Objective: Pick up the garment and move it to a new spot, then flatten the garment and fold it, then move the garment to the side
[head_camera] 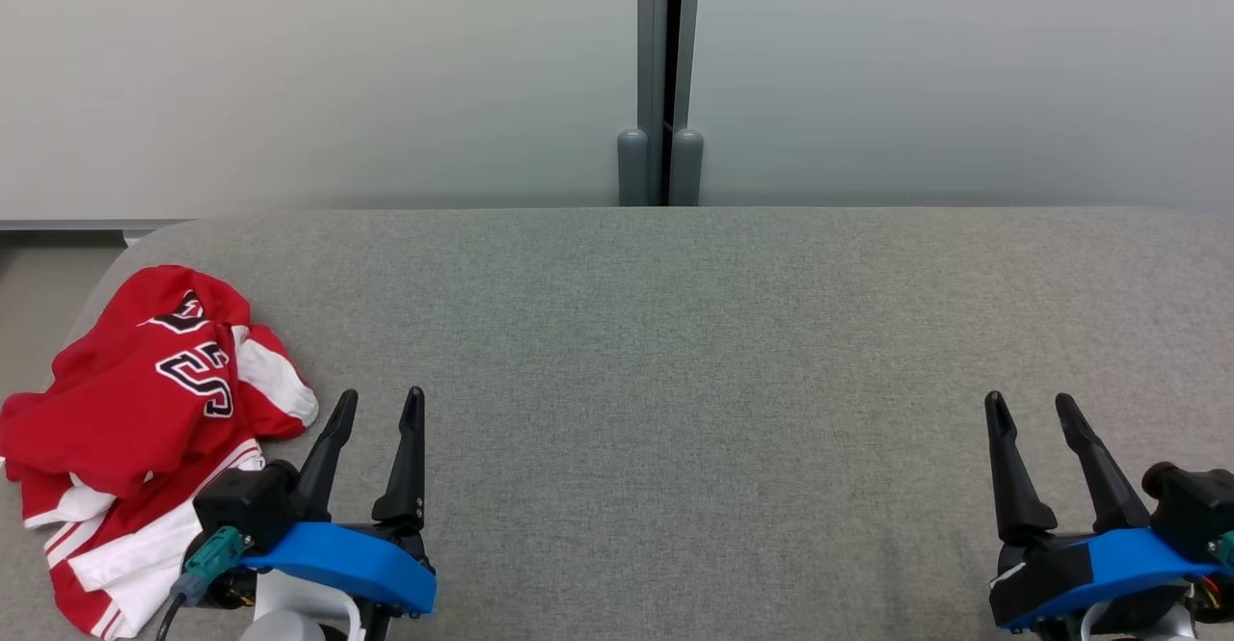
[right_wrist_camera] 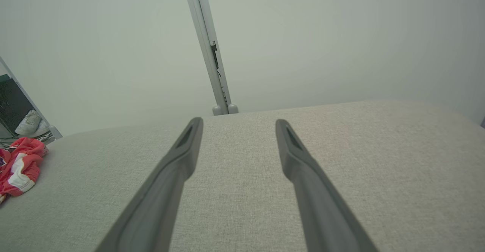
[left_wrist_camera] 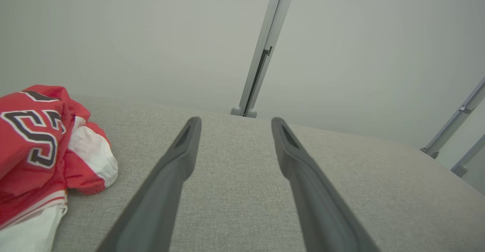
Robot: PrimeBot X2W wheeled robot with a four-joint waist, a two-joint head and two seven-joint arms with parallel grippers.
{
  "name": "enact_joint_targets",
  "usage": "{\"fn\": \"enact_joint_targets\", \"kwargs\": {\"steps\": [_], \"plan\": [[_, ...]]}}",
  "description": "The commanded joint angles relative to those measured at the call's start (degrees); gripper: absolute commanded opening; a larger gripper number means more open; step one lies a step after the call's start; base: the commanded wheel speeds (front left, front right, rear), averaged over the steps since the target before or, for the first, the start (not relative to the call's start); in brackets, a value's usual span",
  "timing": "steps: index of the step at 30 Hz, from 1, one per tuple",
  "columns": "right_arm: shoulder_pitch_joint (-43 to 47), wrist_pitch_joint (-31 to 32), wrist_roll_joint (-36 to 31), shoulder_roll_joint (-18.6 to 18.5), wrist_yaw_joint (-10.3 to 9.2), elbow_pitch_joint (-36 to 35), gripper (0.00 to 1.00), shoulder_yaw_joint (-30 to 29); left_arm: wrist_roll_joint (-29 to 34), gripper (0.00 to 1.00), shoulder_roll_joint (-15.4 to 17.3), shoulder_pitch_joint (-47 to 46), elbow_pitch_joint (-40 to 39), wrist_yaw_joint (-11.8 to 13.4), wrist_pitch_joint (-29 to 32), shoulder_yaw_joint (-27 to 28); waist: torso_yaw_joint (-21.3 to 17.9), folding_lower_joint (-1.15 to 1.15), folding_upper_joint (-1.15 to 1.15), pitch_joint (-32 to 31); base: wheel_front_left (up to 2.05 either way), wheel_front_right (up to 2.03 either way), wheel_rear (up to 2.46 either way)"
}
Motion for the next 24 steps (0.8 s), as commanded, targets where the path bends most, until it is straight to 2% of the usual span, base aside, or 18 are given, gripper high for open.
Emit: {"fn": "enact_joint_targets", "kwargs": {"steps": [1,24], "plan": [[0.4,0.1,-1.5,0.1,0.12,-0.6,1.0,0.0,1.2,1.0,0.4,-1.0,0.1,-0.2,-0.6,-0.3,0.1,0.0,0.0,0.0,0.0,0.0,0.0],[1.6,-1.2,-7.6,0.2,0.09,-1.0,1.0,-1.1,9.4,1.0,0.2,-1.3,2.7,-0.2,-3.0,-1.4,0.9,0.0,0.0,0.5,0.0,0.0,0.0]]}}
